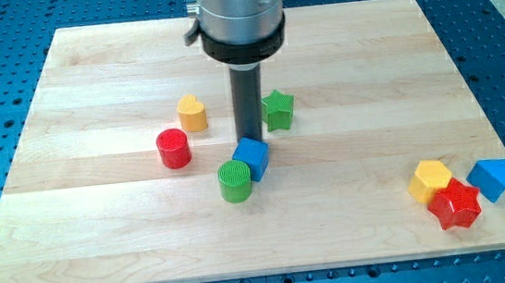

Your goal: Push the green circle close to the blue triangle

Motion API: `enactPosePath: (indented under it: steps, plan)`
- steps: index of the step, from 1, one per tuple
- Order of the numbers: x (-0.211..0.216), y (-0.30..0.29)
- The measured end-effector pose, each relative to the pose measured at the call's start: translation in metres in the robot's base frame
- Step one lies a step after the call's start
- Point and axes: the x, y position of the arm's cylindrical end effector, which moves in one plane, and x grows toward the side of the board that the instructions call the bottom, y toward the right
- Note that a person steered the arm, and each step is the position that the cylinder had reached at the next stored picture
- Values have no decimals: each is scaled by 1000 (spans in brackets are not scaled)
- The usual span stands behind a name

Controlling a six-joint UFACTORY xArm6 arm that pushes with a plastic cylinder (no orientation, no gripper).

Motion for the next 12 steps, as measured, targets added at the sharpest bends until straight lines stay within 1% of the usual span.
enactPosePath:
  steps: [1, 2, 3, 4, 5, 6, 8, 10, 12]
  plan:
    - [26, -48]
    - [74, -64]
    - [79, -32]
    - [65, 31]
    - [60, 78]
    - [60, 110]
    - [51, 210]
    - [51, 210]
    - [43, 225]
